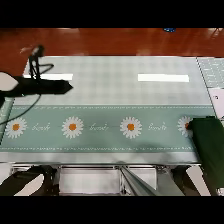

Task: Fold the shirts.

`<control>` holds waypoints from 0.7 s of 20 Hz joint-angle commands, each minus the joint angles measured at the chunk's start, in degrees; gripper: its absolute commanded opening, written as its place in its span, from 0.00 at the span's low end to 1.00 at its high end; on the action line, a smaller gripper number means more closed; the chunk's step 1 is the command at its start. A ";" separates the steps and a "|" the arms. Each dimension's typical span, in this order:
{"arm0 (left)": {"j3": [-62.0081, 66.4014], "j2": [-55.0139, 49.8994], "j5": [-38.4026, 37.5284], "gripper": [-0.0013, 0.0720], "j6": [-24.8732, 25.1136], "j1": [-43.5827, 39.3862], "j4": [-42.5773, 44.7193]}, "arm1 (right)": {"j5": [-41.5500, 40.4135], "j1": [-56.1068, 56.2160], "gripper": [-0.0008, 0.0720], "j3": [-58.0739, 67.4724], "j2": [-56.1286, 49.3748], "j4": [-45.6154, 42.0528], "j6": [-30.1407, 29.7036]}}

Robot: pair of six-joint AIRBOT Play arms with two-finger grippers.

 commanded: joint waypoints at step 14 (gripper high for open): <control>4.09 -8.90 -0.48 0.04 -9.90 -8.76 21.49 | -29.03 75.32 0.04 5.01 -26.47 -12.02 7.19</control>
